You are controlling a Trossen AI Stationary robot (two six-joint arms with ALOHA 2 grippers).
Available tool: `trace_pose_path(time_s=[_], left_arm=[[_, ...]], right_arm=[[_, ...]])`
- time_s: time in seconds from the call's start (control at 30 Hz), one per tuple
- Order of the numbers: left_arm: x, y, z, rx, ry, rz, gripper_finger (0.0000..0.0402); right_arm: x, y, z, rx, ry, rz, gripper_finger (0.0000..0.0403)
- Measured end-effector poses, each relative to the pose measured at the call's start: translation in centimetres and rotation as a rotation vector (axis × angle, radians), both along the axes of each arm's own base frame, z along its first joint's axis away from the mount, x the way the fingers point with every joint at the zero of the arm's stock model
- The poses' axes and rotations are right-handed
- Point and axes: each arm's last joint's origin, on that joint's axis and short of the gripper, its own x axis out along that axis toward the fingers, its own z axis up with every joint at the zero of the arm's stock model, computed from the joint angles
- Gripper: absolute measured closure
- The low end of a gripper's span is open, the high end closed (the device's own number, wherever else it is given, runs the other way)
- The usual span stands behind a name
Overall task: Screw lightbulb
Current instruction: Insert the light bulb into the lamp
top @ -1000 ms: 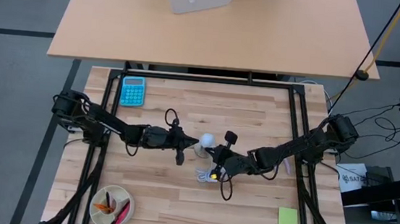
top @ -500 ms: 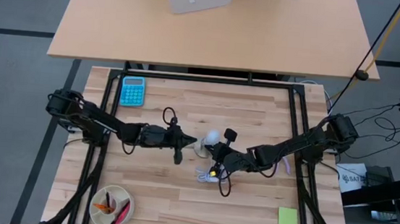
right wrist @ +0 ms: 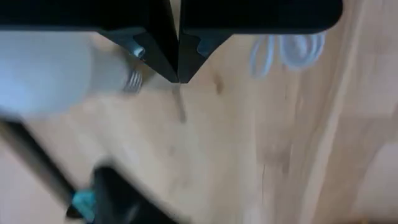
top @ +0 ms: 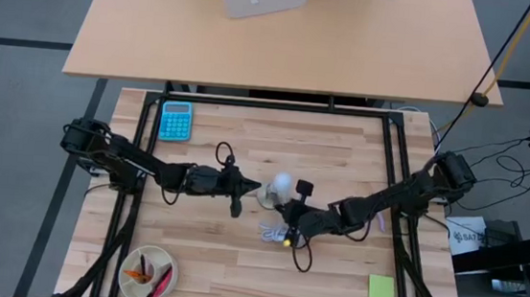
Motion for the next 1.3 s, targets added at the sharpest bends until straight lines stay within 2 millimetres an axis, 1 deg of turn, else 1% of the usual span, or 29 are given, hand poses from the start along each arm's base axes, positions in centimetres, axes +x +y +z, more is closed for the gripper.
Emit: trace_pose_path(time_s=[0.07,0.17,0.27,0.53,0.7,0.83,1.07,1.2,1.3], left_arm=[[0.0,0.0,0.0,0.001,0.0,0.0,0.0401],[0.0,0.1,0.0,0.006,-0.002,0.002,0.0401],[0.1,0.4,0.1,0.006,-0.014,0.014,0.0401],[0.2,1.1,0.4,0.001,-0.045,0.039,0.0401],[0.2,1.3,0.4,-0.002,-0.047,0.041,0.0401],[0.3,1.1,0.6,-0.013,-0.071,0.007,0.0401],[0.3,1.1,0.6,-0.021,-0.067,-0.017,0.0401],[0.3,1.1,0.5,-0.022,-0.062,-0.021,0.0401],[0.4,1.1,0.1,-0.021,-0.05,-0.02,0.0401]], right_arm=[[-0.4,-0.1,-0.5,0.018,0.042,-0.037,0.0403],[-0.8,-0.7,-0.9,0.028,0.071,-0.133,0.0403],[-0.9,-1.3,-1.2,0.049,0.091,-0.182,0.0403],[-0.7,-2.7,-1.2,0.082,0.068,-0.286,0.0403],[-0.9,-3.1,-1.4,0.082,0.055,-0.369,0.0403],[-0.8,-3.1,-1.1,0.059,0.033,-0.395,0.0403],[-0.1,-3.0,0.2,0.012,0.004,-0.394,0.0403],[0.1,-3.1,0.4,0.004,0.005,-0.386,0.0403],[0.1,-3.0,0.4,0.003,0.004,-0.379,0.0403]])
